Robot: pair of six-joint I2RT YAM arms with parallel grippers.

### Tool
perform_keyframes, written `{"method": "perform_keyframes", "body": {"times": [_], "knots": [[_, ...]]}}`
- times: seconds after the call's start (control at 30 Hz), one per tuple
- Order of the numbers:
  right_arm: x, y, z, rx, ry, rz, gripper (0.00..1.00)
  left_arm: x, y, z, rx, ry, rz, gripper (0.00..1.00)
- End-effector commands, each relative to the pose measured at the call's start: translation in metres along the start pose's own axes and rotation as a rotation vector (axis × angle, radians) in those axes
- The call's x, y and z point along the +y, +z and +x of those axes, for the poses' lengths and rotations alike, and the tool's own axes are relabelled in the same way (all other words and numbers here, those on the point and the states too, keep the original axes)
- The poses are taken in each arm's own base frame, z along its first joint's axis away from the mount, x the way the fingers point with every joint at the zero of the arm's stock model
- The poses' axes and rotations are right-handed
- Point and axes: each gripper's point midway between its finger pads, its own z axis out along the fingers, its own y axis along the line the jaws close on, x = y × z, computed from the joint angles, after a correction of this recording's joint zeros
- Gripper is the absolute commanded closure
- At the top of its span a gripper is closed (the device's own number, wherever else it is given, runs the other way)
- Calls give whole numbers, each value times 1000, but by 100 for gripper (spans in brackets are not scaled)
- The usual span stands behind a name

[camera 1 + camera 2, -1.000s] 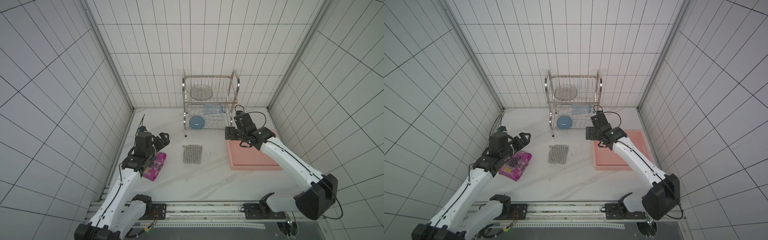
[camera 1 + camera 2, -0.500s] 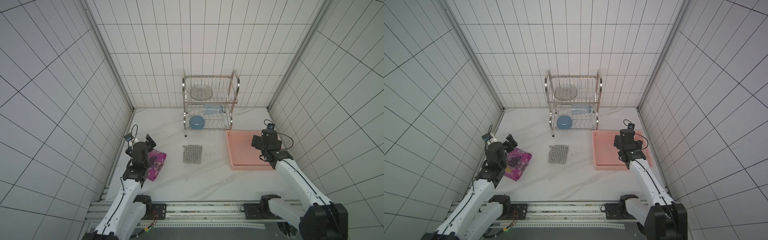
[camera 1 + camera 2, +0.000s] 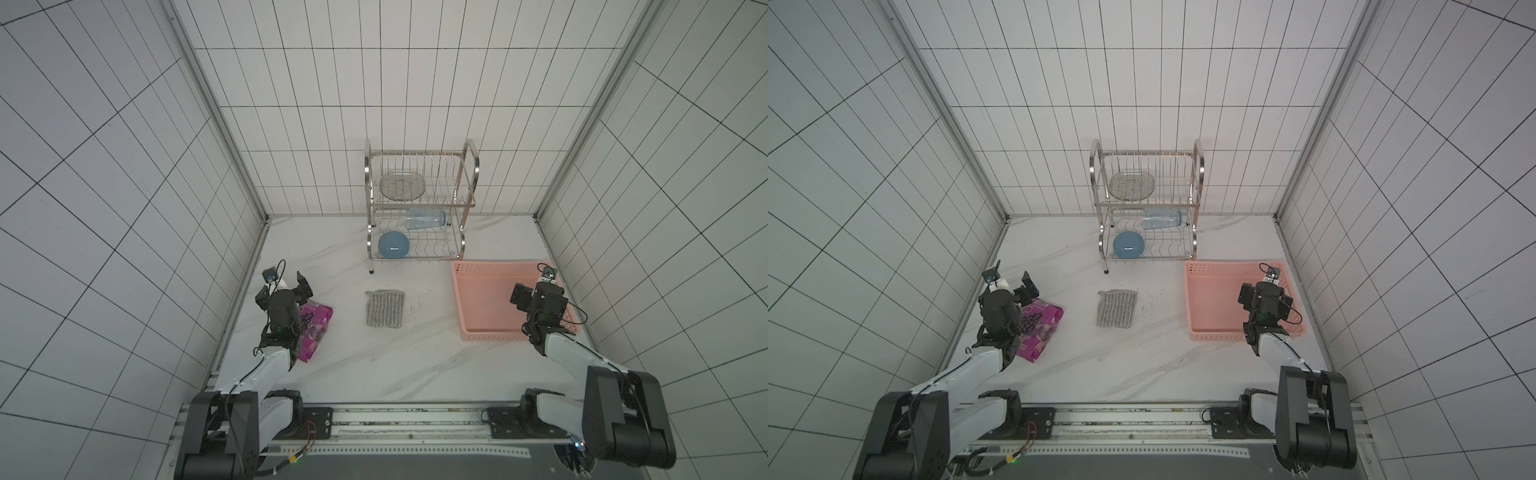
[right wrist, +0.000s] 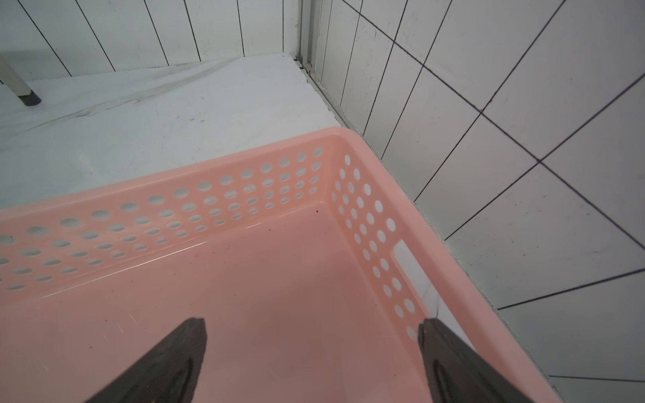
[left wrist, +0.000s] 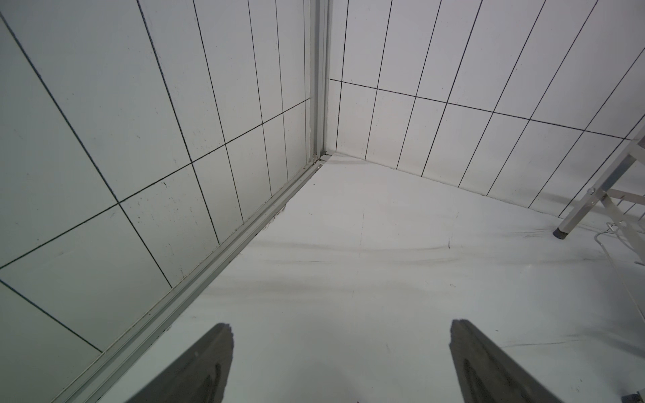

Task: Fold the square dishcloth
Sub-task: Reset both arms

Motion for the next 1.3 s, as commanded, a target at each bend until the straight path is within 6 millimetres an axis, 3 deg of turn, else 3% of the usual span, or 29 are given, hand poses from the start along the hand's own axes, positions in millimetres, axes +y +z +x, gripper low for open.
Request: {"method": "perform_keyframes", "body": {"times": [0.0,0.17,0.33,0.4,0.63,0.77,0.97,1.27], "knots": [[4,3,-27,-135,35,-32,1,-4,4,-15,-82,-12,36,2],[17,11,-27,-105,-14,-91,1,-8,16,-2,-43,-21,59,2],[29,0,-29,-166,23,-186,1,-18,23,2,-99,-69,118,2],[35,-1,-30,-177,30,-220,1,-28,27,14,-75,-30,173,2],[49,18,-21,-169,25,-264,1,-55,45,32,27,60,250,2],[53,29,-16,-166,20,-275,1,-52,62,33,97,61,181,2],[51,40,-12,-76,30,-261,1,-52,62,32,93,62,176,2],[51,40,-13,-82,31,-260,1,-52,62,32,91,62,174,2]]}}
